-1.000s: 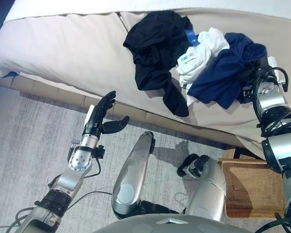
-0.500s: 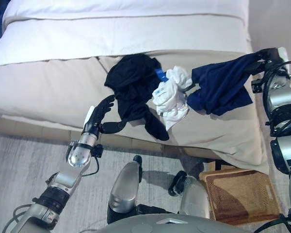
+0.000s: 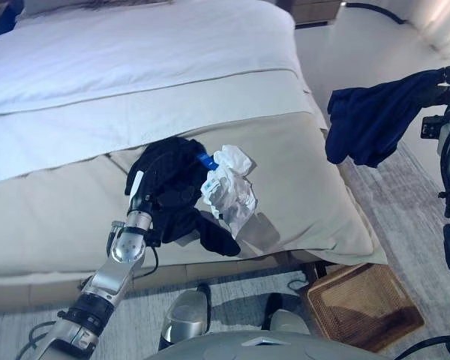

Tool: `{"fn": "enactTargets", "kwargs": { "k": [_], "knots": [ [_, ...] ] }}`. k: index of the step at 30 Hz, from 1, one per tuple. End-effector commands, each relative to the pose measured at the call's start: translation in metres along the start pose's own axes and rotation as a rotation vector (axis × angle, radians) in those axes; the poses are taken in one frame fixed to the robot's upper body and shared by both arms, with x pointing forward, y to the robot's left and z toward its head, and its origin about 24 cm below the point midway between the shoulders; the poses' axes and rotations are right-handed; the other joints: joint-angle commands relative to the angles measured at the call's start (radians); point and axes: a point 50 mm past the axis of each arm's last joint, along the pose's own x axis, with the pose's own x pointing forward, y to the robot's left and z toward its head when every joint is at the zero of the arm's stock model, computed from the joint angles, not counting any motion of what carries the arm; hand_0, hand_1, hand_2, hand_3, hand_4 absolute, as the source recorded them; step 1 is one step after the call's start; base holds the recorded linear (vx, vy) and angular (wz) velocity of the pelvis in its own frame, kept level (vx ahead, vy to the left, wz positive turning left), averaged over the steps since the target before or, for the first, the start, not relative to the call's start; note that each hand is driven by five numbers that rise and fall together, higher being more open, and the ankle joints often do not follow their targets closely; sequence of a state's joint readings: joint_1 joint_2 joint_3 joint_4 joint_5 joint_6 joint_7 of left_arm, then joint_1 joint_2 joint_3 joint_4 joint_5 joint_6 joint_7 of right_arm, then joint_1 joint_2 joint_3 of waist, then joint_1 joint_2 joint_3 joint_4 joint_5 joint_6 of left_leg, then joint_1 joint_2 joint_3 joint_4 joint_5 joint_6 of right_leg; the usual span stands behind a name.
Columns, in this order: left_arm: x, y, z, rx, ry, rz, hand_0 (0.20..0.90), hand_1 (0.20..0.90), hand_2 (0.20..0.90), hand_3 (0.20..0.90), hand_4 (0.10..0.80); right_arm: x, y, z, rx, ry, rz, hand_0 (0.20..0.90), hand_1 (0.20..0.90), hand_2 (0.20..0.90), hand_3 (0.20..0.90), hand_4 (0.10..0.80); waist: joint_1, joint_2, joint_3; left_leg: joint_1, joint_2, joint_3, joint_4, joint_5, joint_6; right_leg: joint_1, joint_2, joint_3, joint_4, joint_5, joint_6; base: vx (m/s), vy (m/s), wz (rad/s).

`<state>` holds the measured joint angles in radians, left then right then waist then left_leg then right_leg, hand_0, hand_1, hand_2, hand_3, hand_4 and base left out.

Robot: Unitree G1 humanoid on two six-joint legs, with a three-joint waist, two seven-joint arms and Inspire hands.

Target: Pick up the clothes from the bed and place them into the basket

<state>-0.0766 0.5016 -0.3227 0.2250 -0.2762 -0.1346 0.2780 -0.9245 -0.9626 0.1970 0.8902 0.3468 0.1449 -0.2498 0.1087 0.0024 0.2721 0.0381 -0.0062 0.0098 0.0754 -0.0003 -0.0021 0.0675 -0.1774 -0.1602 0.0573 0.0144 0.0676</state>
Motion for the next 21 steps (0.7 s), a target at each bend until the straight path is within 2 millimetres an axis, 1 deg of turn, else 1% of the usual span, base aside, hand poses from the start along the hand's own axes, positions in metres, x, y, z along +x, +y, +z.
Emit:
{"fn": "enactTargets", "kwargs": {
  "k": [1, 3, 5, 6, 7, 8, 9, 10, 11, 16, 18, 20, 21],
  "knots": [
    [0.001, 0.019, 0.022, 0.035, -0.159, 0.049, 0.900, 0.900, 0.900, 0.900, 0.800, -0.003, -0.040, 0.063, 0.104, -0.287, -0.139, 0.300, 0.300, 0.300, 0.200, 0.100, -0.014, -0.052, -0.156, -0.008, -0.035, 0.028, 0.090, -0.151, 0.008, -0.035, 0.024, -0.018, 0.004, 0.002, 0.038, -0.085, 0.016, -0.42],
    [0.003, 0.023, 0.026, 0.033, -0.175, 0.081, 0.900, 0.900, 0.900, 0.900, 0.800, -0.003, -0.043, 0.069, 0.166, -0.295, -0.138, 0.300, 0.300, 0.300, 0.200, 0.100, -0.012, -0.044, -0.155, 0.002, -0.021, 0.049, 0.074, -0.143, 0.013, -0.056, 0.007, -0.034, 0.057, 0.002, 0.042, -0.129, -0.002, -0.38],
    [0.007, 0.029, 0.030, 0.022, -0.184, 0.118, 0.900, 0.900, 0.900, 0.900, 0.800, -0.003, -0.045, 0.071, 0.197, -0.298, -0.152, 0.300, 0.300, 0.300, 0.200, 0.100, -0.011, -0.040, -0.158, -0.003, -0.005, 0.062, 0.077, -0.138, 0.019, -0.060, 0.010, -0.046, 0.115, -0.042, 0.031, -0.156, -0.077, -0.46],
    [0.008, 0.030, 0.032, 0.016, -0.184, 0.128, 0.900, 0.900, 0.900, 0.900, 0.800, -0.003, -0.045, 0.069, 0.208, -0.298, -0.157, 0.300, 0.300, 0.300, 0.200, 0.100, -0.008, -0.043, -0.160, -0.008, -0.004, 0.064, 0.081, -0.136, 0.018, -0.054, 0.010, -0.053, 0.110, -0.049, 0.027, -0.184, -0.178, -0.41],
    [0.009, 0.035, 0.032, -0.009, -0.171, 0.170, 0.900, 0.900, 0.900, 0.900, 0.800, -0.004, -0.045, 0.066, 0.235, -0.294, -0.167, 0.300, 0.300, 0.300, 0.200, 0.100, 0.002, -0.053, -0.167, -0.012, 0.006, 0.076, 0.080, -0.127, 0.002, -0.028, 0.004, -0.090, 0.050, -0.028, 0.026, -0.143, -0.186, -0.39],
    [0.009, 0.036, 0.030, -0.021, -0.162, 0.190, 0.900, 0.900, 0.900, 0.900, 0.800, -0.004, -0.045, 0.064, 0.238, -0.291, -0.174, 0.300, 0.300, 0.300, 0.200, 0.100, 0.001, -0.057, -0.168, -0.006, 0.014, 0.081, 0.068, -0.121, -0.009, -0.020, 0.006, -0.097, 0.012, -0.010, 0.031, -0.149, -0.206, -0.41],
    [0.011, 0.035, 0.030, -0.038, -0.154, 0.203, 0.900, 0.900, 0.900, 0.900, 0.800, -0.003, -0.044, 0.064, 0.232, -0.287, -0.182, 0.300, 0.300, 0.300, 0.200, 0.100, -0.002, -0.059, -0.169, 0.004, 0.025, 0.086, 0.045, -0.111, -0.021, -0.014, 0.014, -0.092, -0.020, 0.003, 0.032, -0.067, -0.104, -0.33],
    [0.011, 0.035, 0.030, -0.041, -0.154, 0.204, 0.900, 0.900, 0.900, 0.900, 0.800, -0.003, -0.044, 0.064, 0.232, -0.287, -0.183, 0.300, 0.300, 0.300, 0.200, 0.100, -0.002, -0.059, -0.169, 0.007, 0.026, 0.087, 0.040, -0.109, -0.022, -0.011, 0.015, -0.091, -0.025, 0.005, 0.031, -0.080, -0.124, -0.26],
    [0.014, 0.030, 0.032, -0.053, -0.150, 0.208, 0.900, 0.900, 0.900, 0.900, 0.800, -0.002, -0.047, 0.065, 0.238, -0.284, -0.195, 0.300, 0.300, 0.300, 0.200, 0.100, -0.009, -0.061, -0.173, 0.016, 0.037, 0.084, 0.001, -0.098, -0.028, -0.004, 0.033, -0.079, -0.043, -0.005, 0.023, -0.050, -0.104, -0.15],
    [0.016, 0.018, 0.026, -0.036, -0.130, 0.169, 0.900, 0.900, 0.900, 0.900, 0.800, -0.004, -0.056, 0.057, 0.229, -0.265, -0.208, 0.300, 0.300, 0.300, 0.200, 0.100, -0.041, -0.062, -0.194, 0.046, 0.051, 0.088, -0.073, -0.068, -0.041, 0.020, 0.071, -0.061, -0.076, -0.020, 0.005, -0.021, -0.120, -0.05],
    [0.017, 0.017, 0.027, -0.036, -0.133, 0.165, 0.900, 0.900, 0.900, 0.900, 0.800, -0.004, -0.056, 0.054, 0.225, -0.255, -0.208, 0.300, 0.300, 0.300, 0.200, 0.100, -0.046, -0.061, -0.197, 0.052, 0.053, 0.090, -0.085, -0.063, -0.043, 0.024, 0.076, -0.058, -0.084, -0.020, 0.003, -0.012, -0.065, 0.01],
    [0.019, 0.014, 0.027, -0.047, -0.133, 0.169, 0.900, 0.900, 0.900, 0.900, 0.800, -0.005, -0.053, 0.044, 0.223, -0.237, -0.203, 0.300, 0.300, 0.300, 0.200, 0.100, -0.060, -0.054, -0.202, 0.064, 0.057, 0.102, -0.110, -0.053, -0.047, 0.032, 0.083, -0.057, -0.098, -0.019, 0.001, -0.011, -0.067, -0.04],
    [0.020, 0.014, 0.028, -0.051, -0.134, 0.177, 0.900, 0.900, 0.900, 0.900, 0.800, -0.006, -0.048, 0.035, 0.224, -0.220, -0.191, 0.300, 0.300, 0.300, 0.200, 0.100, -0.071, -0.050, -0.204, 0.071, 0.061, 0.112, -0.125, -0.047, -0.049, 0.035, 0.088, -0.057, -0.103, -0.019, 0.001, -0.008, -0.060, -0.08]
  ]
}}
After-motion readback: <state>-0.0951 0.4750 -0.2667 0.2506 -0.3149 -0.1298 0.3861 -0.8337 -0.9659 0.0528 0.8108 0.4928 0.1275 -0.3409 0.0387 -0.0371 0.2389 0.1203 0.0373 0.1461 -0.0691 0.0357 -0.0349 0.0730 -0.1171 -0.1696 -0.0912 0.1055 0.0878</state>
